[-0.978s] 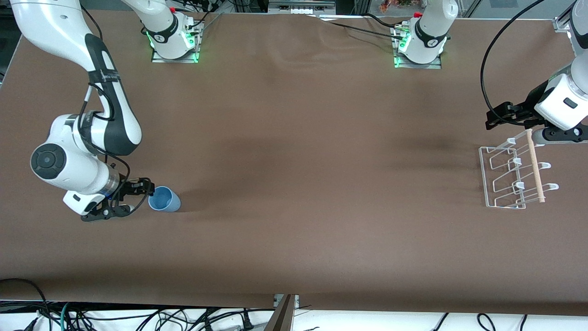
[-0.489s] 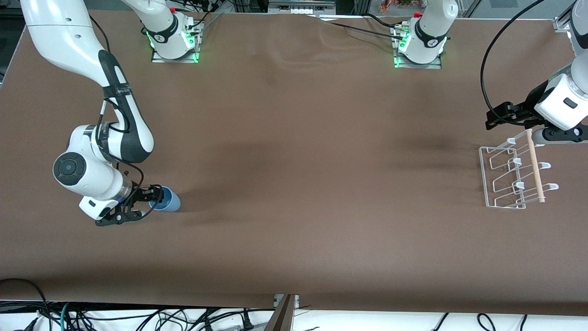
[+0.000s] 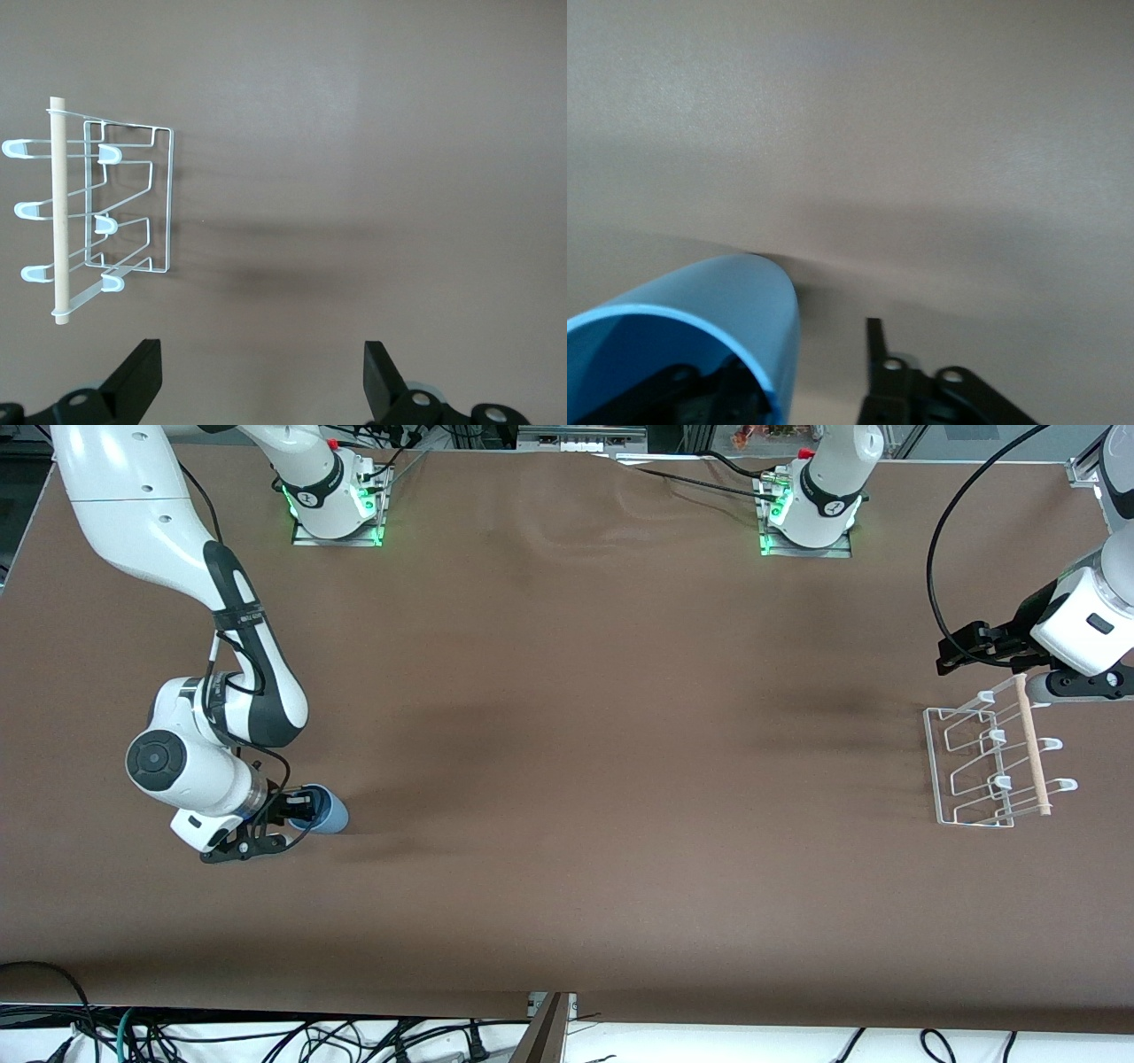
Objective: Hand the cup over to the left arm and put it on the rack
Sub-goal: 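Close the right gripper on the cup's side, then lift the cup and carry it toward the table middle with the right gripper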
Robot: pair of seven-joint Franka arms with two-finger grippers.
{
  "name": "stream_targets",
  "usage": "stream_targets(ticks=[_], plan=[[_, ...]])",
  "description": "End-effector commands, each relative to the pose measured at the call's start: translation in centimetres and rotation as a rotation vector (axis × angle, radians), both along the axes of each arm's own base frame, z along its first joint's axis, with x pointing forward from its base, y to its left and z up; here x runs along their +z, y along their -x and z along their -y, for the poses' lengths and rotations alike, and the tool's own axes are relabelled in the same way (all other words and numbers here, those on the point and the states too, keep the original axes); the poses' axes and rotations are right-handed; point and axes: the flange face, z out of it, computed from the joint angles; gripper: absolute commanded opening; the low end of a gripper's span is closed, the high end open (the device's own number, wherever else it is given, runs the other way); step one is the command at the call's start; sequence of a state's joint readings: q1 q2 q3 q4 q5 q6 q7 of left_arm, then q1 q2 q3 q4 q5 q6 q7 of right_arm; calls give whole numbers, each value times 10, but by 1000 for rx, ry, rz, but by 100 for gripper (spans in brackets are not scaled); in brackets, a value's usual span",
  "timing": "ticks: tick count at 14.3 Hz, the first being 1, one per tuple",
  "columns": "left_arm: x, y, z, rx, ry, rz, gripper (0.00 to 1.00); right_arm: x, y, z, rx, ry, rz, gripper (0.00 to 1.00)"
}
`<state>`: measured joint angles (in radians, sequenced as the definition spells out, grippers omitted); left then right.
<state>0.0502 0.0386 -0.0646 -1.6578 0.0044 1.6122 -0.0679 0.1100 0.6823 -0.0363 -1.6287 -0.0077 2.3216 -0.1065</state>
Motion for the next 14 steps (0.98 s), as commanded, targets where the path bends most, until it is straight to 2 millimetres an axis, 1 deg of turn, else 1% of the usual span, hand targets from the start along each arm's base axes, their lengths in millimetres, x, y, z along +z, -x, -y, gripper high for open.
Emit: stream_targets(ticks=[1,4,6,9,11,13,14], plan=[[3,-1,0,-1,12,3,100,-5,-3,-7,-11,-6,5,0],[4,0,0,-1,12,3,100,-6,-3,-9,-7,-7,3,0],[4,0,0,0,12,3,100,-2,-4,-11,-10,-16,4,0],[4,0,0,0,14,3,100,3,-5,-14,-59,-59,6,0],[4,0,0,3,13,3,100,16,-5,-18,-85,-92,6,0],[3,-1,0,0,14,1,100,43,-8,-33,-184,-213,-21,0],[3,-1,0,0,14,1,100,58,-13,-43,-231,-276,-38,0]])
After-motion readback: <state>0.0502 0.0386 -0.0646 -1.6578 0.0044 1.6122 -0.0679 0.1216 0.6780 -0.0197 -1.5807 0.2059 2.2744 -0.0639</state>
